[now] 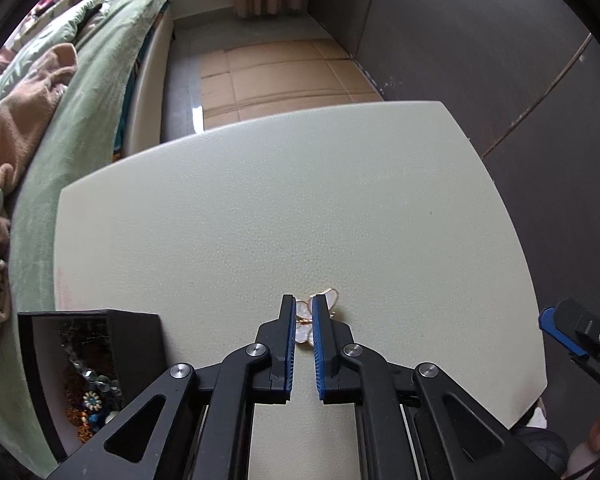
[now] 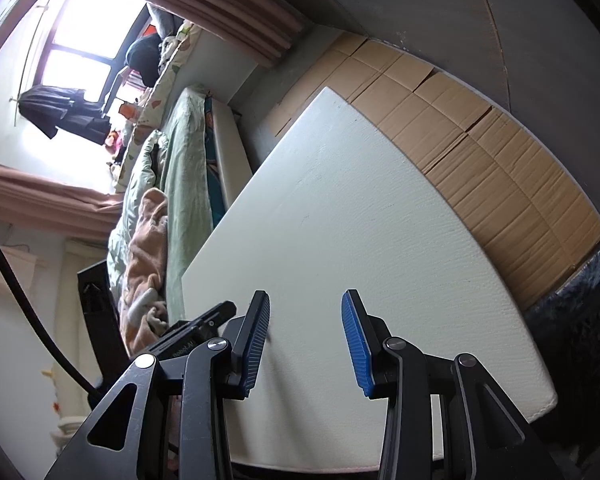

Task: Organize jewelry
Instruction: 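Move the left tool to the white butterfly brooch and grasp it, then carry the butterfly brooch to the box with the left tool and release it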

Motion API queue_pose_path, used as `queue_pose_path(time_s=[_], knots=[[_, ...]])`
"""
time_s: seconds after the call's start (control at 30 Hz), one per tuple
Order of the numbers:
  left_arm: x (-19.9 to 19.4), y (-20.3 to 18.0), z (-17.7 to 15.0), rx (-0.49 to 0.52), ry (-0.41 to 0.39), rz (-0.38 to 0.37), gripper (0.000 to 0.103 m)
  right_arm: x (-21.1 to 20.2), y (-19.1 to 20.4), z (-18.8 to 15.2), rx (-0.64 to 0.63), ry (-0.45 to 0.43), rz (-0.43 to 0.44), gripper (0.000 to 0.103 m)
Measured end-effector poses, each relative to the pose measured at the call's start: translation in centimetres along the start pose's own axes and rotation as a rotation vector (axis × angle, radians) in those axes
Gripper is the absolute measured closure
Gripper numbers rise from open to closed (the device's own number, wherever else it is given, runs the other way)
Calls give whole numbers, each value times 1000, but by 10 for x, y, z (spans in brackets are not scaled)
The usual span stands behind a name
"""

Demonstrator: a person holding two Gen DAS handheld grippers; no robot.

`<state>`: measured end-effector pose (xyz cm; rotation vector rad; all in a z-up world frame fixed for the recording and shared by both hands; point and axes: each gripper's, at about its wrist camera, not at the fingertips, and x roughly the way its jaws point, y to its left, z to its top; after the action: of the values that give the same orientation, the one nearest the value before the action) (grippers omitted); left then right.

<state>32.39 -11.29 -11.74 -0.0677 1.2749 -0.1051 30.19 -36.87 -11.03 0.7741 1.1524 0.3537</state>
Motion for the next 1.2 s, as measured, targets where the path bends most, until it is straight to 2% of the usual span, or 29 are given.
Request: queue_pose_path(time_s=[0.07, 0.27, 0.57, 0.7, 0.73, 0.8, 0.83, 1.2], knots=[[3, -7, -1, 15, 14, -17, 94, 0, 0, 0, 1, 0, 0, 64], [14, -15, -2, 34, 40, 9, 94, -1, 0, 2, 7, -8, -3, 64], [20, -22, -3, 65, 36, 76, 93, -4, -6, 4, 20, -16, 8, 64], [22, -32, -5, 118, 47, 131, 93, -4, -6, 4, 14, -10, 16, 64], [22, -32, -4, 123, 52, 134, 93, -4, -6, 3, 12, -9, 17, 64], [22, -32, -3, 117, 62, 109, 83, -5, -6, 4, 10, -8, 19, 64], [22, -30, -3, 108, 67, 94, 82, -5, -6, 4, 9, -9, 19, 64], [28, -22, 1, 84, 76, 124, 81, -6, -7, 5, 17, -14, 20, 64]])
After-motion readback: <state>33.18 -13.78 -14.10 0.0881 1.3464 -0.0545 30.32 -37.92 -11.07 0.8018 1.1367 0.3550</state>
